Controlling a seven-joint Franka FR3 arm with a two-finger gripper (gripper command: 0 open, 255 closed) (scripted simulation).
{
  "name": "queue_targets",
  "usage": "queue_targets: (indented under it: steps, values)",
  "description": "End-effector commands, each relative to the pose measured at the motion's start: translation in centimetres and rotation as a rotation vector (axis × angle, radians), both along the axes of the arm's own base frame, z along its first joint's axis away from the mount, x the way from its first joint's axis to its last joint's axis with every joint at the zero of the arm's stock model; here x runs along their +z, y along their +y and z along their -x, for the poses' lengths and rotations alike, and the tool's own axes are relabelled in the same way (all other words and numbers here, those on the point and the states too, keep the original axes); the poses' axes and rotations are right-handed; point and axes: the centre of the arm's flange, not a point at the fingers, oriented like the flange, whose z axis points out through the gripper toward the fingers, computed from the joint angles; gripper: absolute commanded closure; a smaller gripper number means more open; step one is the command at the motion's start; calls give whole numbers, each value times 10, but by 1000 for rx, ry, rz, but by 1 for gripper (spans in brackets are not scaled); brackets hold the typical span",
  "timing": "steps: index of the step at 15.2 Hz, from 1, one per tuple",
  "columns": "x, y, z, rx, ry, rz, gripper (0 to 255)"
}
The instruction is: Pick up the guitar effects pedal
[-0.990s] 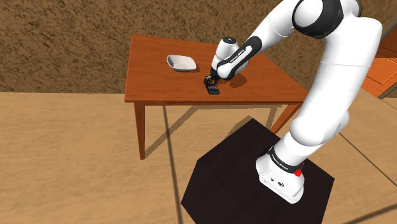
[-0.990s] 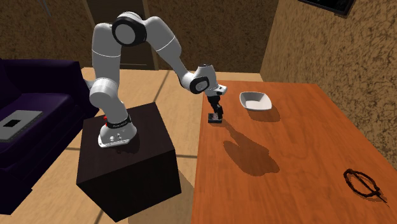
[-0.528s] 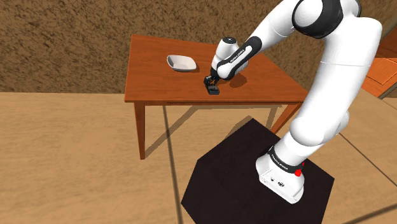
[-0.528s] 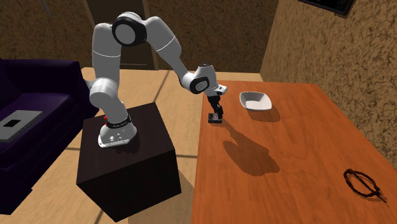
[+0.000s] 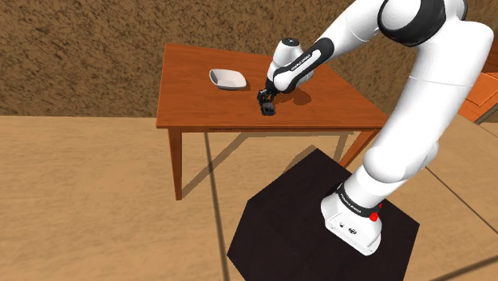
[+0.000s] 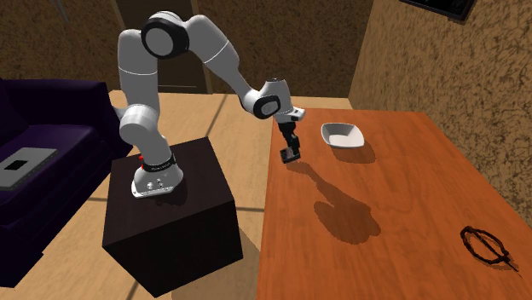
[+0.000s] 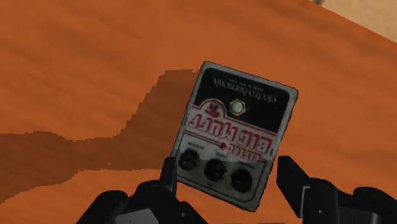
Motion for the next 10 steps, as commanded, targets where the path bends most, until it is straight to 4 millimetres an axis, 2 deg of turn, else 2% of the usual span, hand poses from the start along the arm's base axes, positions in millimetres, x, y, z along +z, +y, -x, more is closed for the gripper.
queue_targets:
  steps: [1,8,10]
  values:
    - [10,1,0,0,0,0,255]
    - [47,1,0,0,0,0,255]
    - [48,1,0,0,0,0,255]
